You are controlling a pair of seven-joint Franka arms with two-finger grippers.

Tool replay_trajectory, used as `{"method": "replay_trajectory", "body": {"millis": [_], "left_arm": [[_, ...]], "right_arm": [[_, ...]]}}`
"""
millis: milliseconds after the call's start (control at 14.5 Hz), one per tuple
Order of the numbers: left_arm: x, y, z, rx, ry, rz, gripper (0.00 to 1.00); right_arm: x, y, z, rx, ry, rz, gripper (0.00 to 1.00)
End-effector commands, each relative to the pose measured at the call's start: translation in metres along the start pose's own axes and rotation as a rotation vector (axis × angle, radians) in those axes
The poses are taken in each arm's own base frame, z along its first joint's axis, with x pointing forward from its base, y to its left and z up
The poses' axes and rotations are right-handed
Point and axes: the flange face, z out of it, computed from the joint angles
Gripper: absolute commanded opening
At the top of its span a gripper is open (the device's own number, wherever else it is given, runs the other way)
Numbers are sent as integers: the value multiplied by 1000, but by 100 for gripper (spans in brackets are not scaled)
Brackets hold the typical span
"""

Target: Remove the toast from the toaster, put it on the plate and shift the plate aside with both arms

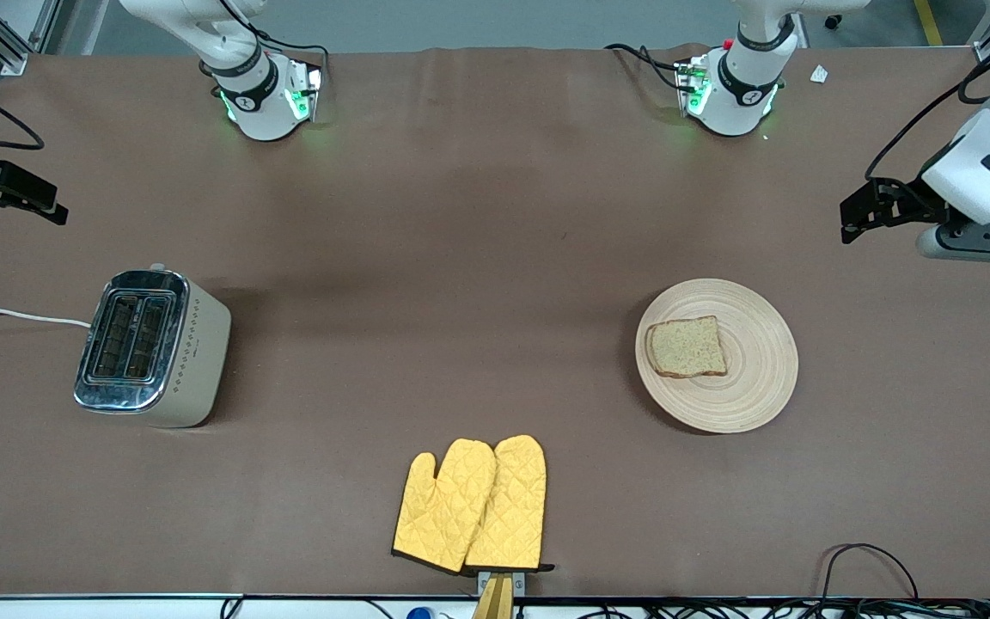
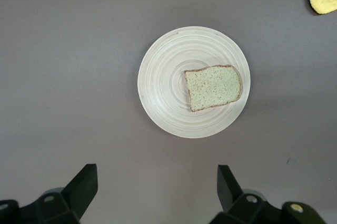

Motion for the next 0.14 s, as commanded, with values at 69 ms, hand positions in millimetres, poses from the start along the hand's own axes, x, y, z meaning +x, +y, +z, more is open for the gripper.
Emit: {"method": "replay_trajectory", "body": {"millis": [69], "left_arm": [[0, 1, -10, 7, 36, 4, 100]], "right_arm": [[-1, 2, -4, 5, 4, 4, 100]]}}
